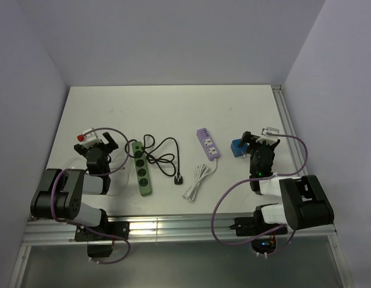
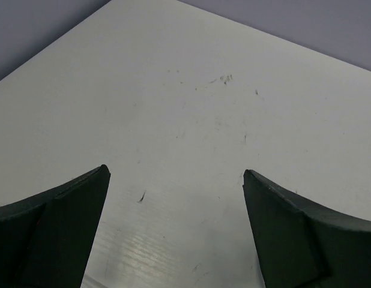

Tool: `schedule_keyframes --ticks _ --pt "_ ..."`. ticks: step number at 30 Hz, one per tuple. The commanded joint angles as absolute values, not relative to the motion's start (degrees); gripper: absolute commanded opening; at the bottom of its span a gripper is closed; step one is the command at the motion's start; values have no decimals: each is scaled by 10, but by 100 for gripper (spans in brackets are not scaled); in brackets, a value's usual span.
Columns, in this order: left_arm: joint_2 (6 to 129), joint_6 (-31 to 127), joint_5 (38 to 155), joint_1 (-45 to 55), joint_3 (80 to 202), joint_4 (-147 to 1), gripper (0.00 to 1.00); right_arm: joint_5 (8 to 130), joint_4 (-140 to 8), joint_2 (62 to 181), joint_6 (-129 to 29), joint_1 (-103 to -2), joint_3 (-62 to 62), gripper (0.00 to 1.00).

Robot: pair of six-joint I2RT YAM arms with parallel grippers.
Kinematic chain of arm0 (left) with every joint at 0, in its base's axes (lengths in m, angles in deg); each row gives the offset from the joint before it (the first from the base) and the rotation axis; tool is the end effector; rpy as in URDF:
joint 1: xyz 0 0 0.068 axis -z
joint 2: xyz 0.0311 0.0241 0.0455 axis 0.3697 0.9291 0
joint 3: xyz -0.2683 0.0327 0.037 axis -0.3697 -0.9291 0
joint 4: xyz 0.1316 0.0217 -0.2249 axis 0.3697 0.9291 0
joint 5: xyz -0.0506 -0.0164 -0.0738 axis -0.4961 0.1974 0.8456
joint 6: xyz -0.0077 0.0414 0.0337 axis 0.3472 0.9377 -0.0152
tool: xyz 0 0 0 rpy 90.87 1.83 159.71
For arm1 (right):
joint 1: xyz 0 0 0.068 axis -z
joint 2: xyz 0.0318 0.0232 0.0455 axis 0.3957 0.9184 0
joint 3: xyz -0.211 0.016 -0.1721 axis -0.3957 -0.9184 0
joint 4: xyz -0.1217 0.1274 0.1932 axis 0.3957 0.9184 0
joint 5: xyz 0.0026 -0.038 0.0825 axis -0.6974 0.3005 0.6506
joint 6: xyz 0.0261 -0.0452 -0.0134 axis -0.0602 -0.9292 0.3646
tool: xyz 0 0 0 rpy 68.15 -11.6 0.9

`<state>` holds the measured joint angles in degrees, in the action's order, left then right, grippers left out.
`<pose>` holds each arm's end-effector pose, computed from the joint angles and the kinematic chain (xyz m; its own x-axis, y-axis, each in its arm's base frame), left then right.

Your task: Insert the plug

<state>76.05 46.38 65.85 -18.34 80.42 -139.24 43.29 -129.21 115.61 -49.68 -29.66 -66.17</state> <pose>0.2310 0.0001 0.1529 0.0048 -0.2115 -0.9774 -0.3350 0.9206 -0.2008 0.2149 0.0129 0.1642 -0.0293 0.1152 -0.9929 0.2070 0.9725 0.1067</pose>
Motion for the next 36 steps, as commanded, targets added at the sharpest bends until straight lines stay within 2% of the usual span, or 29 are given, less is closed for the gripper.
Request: schedule_keyframes --ticks 1,3,4,5,7,8,10,11,12,14,17,18,21,23,24,25,32,36 --pt "732 474 641 -180 808 -1444 99 418 -1329 1151 -507 -297 -643 100" --pt "719 488 624 -162 779 -1480 99 418 -1328 1151 -507 -298 -643 100" --pt "709 502 576 -150 779 -1489 99 418 -1328 1151 -507 -297 -642 100" --pt "694 496 458 -128 807 -1415 100 418 -1329 1151 -507 -297 -643 100" --pt "644 455 405 -101 861 -1314 99 418 -1329 1151 -508 -297 -643 100" --pt "632 426 331 -101 882 -1214 100 418 -1328 1151 -507 -297 -643 100" --pt "600 241 261 -101 970 -1041 99 418 -1328 1151 -507 -297 -643 100" --pt "595 167 227 -102 1002 -833 99 417 -1329 1151 -508 -297 -644 100" --pt "600 44 221 -103 1034 -755 99 418 -1328 1152 -507 -297 -642 100" --pt "619 -59 230 -103 1119 -529 99 417 -1328 1152 -509 -297 -643 100" --pt "645 -305 242 -104 1219 -292 100 418 -1328 1153 -507 -297 -642 100" --pt "650 -409 245 -104 1237 -171 99 418 -1327 1152 -507 -296 -641 100" --pt "650 -455 267 -104 1285 -60 100 419 -1328 1153 -507 -297 -642 100" --pt "635 -369 282 -106 1293 -104 99 419 -1328 1152 -508 -297 -642 100" --pt "627 -243 323 -109 1288 -143 100 419 -1328 1152 -508 -297 -642 100" --pt "619 -214 344 -111 1274 -186 100 418 -1328 1152 -507 -297 -642 100" --pt "485 -59 498 -203 1158 -363 99 419 -1328 1152 -507 -297 -641 100" --pt "523 -31 557 -240 1144 -369 99 419 -1328 1152 -507 -297 -641 100"
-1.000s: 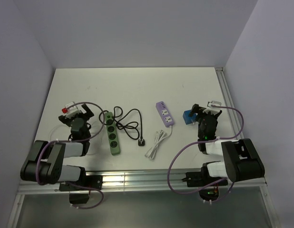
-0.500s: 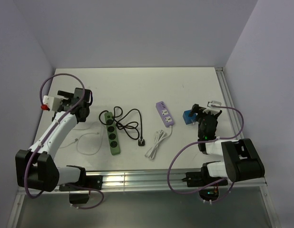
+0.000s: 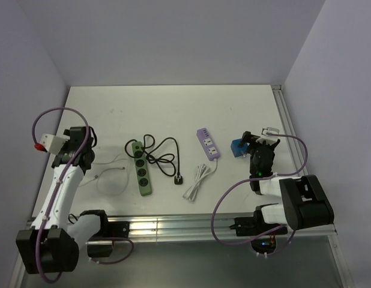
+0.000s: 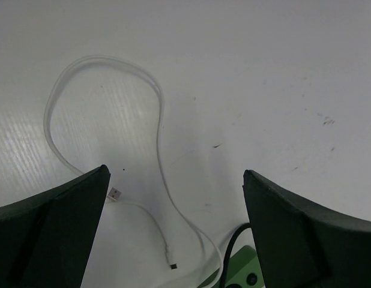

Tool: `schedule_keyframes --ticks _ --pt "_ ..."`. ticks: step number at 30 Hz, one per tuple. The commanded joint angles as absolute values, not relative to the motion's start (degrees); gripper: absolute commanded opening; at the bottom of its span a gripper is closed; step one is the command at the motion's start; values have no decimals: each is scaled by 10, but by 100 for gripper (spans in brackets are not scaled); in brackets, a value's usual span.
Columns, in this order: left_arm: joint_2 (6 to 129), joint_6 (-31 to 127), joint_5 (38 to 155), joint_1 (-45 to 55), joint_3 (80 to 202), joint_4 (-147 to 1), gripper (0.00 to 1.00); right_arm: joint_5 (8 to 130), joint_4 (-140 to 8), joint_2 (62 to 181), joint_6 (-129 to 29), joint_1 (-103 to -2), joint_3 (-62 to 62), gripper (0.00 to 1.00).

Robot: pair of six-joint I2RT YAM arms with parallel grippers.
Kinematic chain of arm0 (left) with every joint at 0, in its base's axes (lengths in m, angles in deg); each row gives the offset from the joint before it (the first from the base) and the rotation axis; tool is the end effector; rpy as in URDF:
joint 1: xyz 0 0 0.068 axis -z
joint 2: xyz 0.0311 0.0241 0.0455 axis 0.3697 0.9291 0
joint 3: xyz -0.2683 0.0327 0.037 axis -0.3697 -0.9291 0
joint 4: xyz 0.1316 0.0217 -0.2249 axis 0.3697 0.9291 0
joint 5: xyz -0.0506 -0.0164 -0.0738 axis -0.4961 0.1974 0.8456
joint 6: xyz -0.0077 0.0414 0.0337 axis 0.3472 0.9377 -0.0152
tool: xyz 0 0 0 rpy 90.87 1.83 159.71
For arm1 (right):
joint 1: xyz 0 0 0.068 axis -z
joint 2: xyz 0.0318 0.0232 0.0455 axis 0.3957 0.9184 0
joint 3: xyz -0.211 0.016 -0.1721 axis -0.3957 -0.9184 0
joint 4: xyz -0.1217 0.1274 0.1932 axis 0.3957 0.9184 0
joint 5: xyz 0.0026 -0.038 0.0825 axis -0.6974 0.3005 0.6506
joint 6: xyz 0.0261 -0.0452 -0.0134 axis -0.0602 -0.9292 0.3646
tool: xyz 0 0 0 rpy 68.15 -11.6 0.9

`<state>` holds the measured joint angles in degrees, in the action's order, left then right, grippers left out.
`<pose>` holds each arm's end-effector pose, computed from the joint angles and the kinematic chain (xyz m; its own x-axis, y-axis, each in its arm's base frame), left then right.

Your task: Insert the plug

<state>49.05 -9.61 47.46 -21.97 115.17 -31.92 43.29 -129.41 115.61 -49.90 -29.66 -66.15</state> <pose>0.1938 0.0242 0.2716 0.1283 -0.7058 -0.6967 -0.8646 0.2645 -0.4272 0.2150 0.0129 0.1647 -0.0263 0.1119 -0.9934 0.2065 0.9729 0.1041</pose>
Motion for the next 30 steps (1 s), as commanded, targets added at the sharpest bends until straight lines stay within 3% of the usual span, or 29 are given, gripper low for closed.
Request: schedule_keyframes --ticks 1,9,17,20,30 --pt "541 -27 565 -242 1155 -365 100 419 -1328 1152 -507 -297 -642 100" --pt "662 -105 627 -250 1170 -317 97 418 -1328 1152 -507 -297 -641 100" --pt "654 -172 648 -258 1120 -344 92 419 -1328 1153 -507 -297 -642 100" --pt "642 -222 643 -268 1094 -329 85 419 -1328 1153 -508 -297 -642 100" --pt "631 -221 661 -333 1046 -355 76 419 -1328 1152 -507 -298 -642 100"
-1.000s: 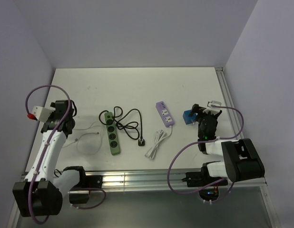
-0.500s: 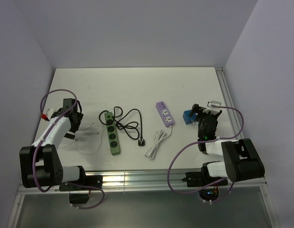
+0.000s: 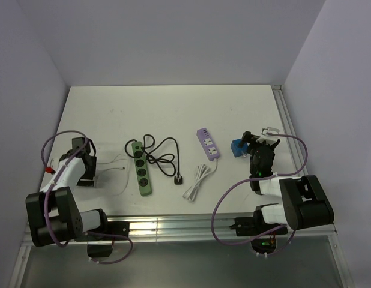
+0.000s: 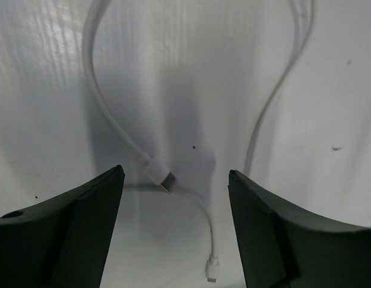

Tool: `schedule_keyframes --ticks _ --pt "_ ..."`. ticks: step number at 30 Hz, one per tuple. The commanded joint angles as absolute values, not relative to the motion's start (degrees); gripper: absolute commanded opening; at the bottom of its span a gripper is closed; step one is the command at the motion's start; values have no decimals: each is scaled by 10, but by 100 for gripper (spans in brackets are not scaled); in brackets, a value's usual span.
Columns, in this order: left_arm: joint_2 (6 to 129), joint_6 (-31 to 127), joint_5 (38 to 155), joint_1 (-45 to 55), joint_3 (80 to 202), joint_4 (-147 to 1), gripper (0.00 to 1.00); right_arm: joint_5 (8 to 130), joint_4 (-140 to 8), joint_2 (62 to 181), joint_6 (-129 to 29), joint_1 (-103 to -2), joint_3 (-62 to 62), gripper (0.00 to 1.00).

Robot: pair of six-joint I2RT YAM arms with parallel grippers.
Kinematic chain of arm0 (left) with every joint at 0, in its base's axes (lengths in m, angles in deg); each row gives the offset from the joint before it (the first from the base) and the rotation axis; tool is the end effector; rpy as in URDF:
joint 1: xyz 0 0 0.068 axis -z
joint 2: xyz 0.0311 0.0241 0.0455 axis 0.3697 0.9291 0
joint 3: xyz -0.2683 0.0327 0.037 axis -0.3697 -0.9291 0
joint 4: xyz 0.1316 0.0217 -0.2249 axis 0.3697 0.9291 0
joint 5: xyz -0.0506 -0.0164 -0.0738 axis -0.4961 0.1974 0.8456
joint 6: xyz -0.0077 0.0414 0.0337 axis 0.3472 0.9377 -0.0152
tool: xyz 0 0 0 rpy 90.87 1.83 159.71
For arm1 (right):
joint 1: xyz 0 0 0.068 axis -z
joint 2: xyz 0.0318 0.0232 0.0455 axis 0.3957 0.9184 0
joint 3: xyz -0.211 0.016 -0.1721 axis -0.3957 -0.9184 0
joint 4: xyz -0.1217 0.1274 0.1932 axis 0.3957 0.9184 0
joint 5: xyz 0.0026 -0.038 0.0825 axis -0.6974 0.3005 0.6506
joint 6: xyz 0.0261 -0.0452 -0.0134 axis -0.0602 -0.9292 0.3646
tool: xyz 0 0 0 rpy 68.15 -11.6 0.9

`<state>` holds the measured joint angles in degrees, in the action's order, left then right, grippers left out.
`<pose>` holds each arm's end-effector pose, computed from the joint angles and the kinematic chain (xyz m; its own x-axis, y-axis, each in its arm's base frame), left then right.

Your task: Insert the plug

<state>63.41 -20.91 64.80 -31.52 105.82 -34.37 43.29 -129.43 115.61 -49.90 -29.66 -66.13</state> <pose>0.2015 0.0493 0.1740 0.1270 -0.8954 -0.4267 -0.9657 -0.0134 -0.2594 0.2151 0.0129 0.1648 -0.0256 0.1120 -0.9934 0.2064 0.9729 0.1043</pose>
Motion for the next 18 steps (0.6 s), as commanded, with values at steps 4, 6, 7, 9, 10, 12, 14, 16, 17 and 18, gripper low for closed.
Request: schedule_keyframes --ticks 4,6,7,9,10,12,14,16,17,18 --pt "628 -224 678 -359 1021 -376 74 419 -1328 1152 -507 -297 -642 100" --pt "631 -228 683 -364 1015 -377 72 419 -1328 1153 -507 -297 -642 100" --pt "635 -230 685 -369 1014 -377 70 419 -1328 1152 -508 -297 -642 100" --pt "639 -230 689 -373 1013 -377 66 418 -1328 1152 -507 -297 -641 100" --pt "643 -231 689 -374 1013 -377 66 419 -1328 1152 -507 -297 -642 100" --pt "646 -233 690 -375 1011 -379 61 419 -1328 1152 -507 -297 -642 100" --pt "650 -233 696 -376 1008 -381 52 419 -1328 1152 -508 -297 -642 100" --pt "654 -231 703 -377 1004 -390 45 419 -1328 1152 -507 -297 -642 100" --pt "657 -230 703 -377 1004 -390 45 419 -1328 1152 -508 -297 -643 100" --pt "662 -229 704 -378 1005 -389 43 418 -1328 1151 -508 -297 -642 100"
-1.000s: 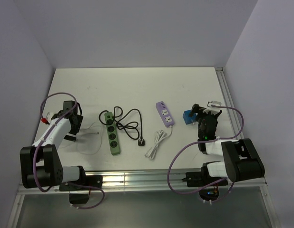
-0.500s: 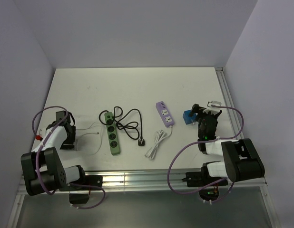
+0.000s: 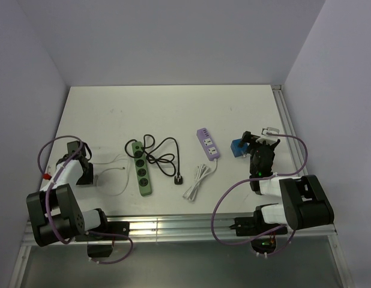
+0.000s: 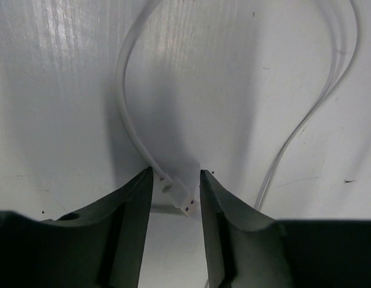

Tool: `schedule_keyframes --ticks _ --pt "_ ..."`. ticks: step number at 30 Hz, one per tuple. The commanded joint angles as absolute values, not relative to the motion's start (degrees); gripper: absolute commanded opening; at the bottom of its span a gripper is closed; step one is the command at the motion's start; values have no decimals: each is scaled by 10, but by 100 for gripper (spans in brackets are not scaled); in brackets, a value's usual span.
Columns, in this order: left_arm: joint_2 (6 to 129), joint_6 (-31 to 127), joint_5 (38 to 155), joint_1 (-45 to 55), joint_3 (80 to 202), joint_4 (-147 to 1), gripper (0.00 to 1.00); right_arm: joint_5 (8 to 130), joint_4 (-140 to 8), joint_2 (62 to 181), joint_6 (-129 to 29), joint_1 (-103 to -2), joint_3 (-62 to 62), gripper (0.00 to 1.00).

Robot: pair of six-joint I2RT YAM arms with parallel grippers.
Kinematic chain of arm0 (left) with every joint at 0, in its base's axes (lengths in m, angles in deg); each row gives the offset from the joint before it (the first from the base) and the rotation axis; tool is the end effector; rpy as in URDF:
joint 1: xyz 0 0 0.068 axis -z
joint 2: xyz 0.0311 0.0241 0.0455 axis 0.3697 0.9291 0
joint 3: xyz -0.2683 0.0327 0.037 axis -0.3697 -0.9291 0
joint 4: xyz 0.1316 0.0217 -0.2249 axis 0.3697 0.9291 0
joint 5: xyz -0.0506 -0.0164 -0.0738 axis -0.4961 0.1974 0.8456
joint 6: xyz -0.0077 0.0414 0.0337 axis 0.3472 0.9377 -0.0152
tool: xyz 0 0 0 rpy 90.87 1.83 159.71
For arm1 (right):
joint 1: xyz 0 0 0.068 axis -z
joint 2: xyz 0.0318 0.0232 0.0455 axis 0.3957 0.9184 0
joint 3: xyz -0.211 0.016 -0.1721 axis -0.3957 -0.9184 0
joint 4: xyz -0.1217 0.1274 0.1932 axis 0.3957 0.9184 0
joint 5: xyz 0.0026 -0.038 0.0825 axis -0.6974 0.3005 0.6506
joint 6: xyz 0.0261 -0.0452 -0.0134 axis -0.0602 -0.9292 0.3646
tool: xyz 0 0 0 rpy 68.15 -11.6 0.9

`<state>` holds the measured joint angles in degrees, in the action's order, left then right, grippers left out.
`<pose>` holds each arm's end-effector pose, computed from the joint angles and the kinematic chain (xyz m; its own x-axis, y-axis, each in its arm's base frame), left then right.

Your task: Insert the plug

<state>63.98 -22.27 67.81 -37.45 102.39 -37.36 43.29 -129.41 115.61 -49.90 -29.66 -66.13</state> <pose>0.1902 0.0666 0.1573 0.2253 -0.8994 -0.3745 -0.9568 -0.1318 -0.2591 0.2151 0.0129 0.1648 -0.0260 0.1119 -0.9934 0.2064 0.9729 0.1042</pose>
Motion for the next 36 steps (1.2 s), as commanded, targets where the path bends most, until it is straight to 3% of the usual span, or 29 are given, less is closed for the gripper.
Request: schedule_keyframes --ticks 1,7,11,23,36 --pt "664 -227 703 -378 1008 -390 41 419 -1328 1152 -507 -297 -643 100" --pt "679 -201 701 -386 1017 -397 24 419 -1328 1152 -507 -297 -642 100" --pt "684 -179 689 -391 1029 -393 0 418 -1328 1152 -508 -297 -642 100" --pt "586 -84 701 -393 1074 -375 0 420 -1326 1152 -508 -297 -642 100" --pt "467 122 868 -376 1132 -473 0 424 -1328 1151 -508 -296 -642 100"
